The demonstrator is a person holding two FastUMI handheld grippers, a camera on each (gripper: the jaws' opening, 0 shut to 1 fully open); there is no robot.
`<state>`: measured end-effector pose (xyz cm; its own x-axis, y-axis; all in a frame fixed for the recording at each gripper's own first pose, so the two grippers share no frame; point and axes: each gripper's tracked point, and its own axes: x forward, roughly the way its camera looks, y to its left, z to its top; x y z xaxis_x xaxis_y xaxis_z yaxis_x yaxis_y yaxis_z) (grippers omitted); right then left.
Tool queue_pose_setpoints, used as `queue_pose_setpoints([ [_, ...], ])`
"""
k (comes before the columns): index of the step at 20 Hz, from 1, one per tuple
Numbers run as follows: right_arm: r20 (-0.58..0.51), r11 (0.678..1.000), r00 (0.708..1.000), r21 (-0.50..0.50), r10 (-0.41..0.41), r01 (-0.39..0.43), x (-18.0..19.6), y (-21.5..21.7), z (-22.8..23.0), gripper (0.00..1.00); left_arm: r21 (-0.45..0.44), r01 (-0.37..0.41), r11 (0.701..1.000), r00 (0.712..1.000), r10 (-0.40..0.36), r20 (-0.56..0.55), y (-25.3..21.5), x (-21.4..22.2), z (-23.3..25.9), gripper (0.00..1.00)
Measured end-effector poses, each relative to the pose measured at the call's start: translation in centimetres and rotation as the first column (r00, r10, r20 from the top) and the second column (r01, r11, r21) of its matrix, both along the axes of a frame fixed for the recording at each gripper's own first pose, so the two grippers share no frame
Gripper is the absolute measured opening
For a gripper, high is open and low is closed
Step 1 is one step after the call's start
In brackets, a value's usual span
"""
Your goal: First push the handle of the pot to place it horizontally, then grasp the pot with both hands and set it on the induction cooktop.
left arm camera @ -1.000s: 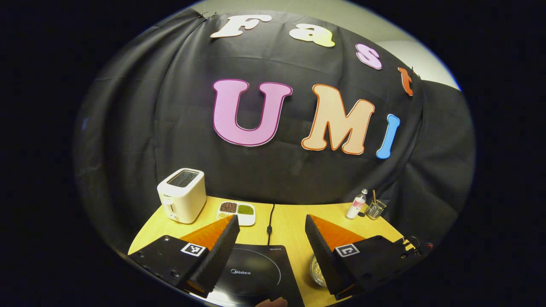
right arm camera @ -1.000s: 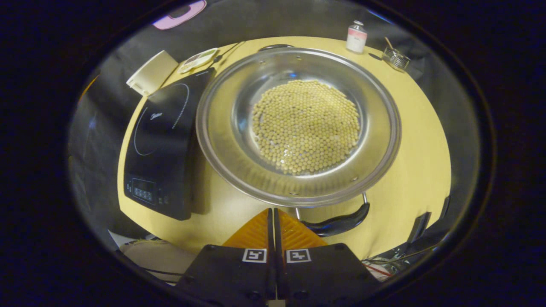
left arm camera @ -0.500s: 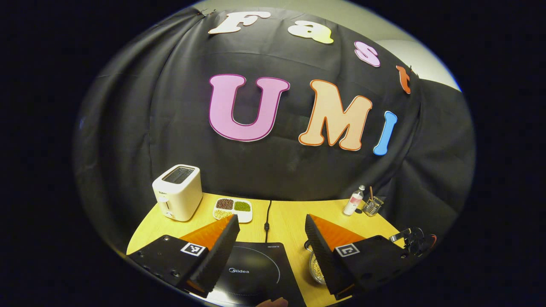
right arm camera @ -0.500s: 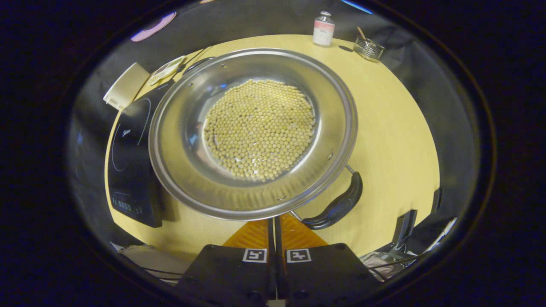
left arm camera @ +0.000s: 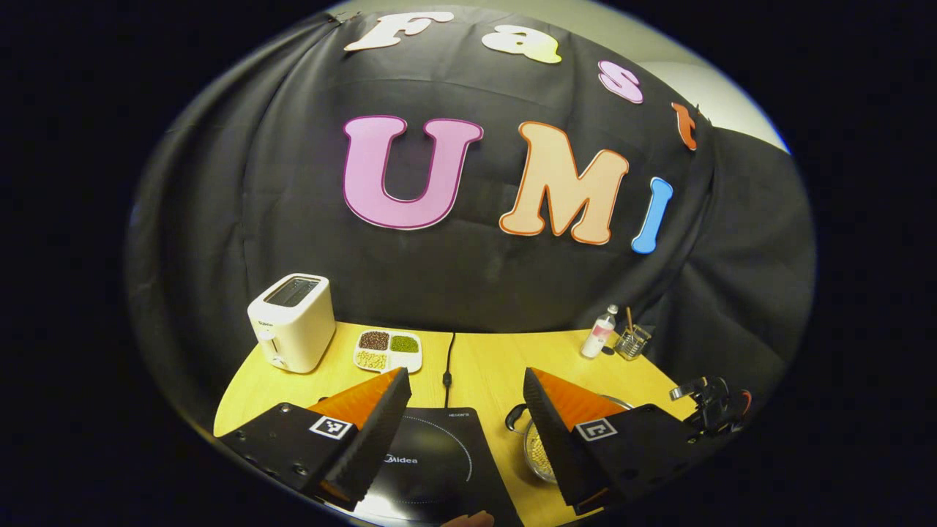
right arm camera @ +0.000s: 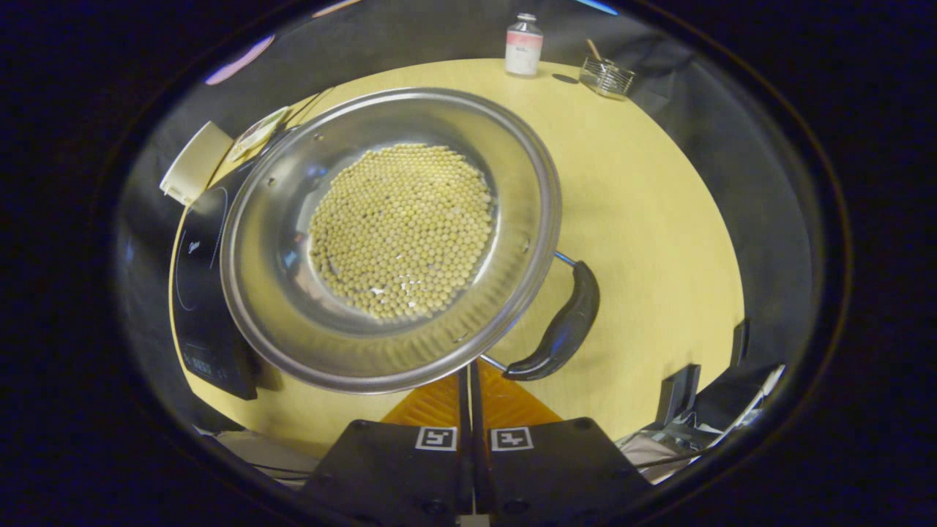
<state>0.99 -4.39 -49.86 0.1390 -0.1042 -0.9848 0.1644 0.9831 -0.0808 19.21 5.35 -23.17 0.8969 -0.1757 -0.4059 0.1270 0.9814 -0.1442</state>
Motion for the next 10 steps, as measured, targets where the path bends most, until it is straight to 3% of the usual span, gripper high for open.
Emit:
queue_pose_setpoints([
  [1, -0.001, 1.000, 1.000, 0.002, -0.004, 0.004, 0.2, -0.7, -0.1, 0.00, 0.010, 0.002, 1.000, 1.000, -0.002, -0.011, -0.3, 0.0, -0.5, 0.95],
  [4, 0.011, 1.000, 1.000, 0.005, -0.014, 0.014, 1.6, -2.9, 0.1, 0.03, -0.029, 0.005, 1.000, 0.998, -0.007, -0.061, -2.3, -0.3, -1.9, 0.95],
  [10, 0.050, 0.999, 0.998, 0.039, 0.031, -0.033, 5.8, -6.7, -0.1, 0.03, -0.030, 0.003, 1.000, 0.989, -0.007, -0.148, -4.9, -0.5, -4.8, 0.95],
])
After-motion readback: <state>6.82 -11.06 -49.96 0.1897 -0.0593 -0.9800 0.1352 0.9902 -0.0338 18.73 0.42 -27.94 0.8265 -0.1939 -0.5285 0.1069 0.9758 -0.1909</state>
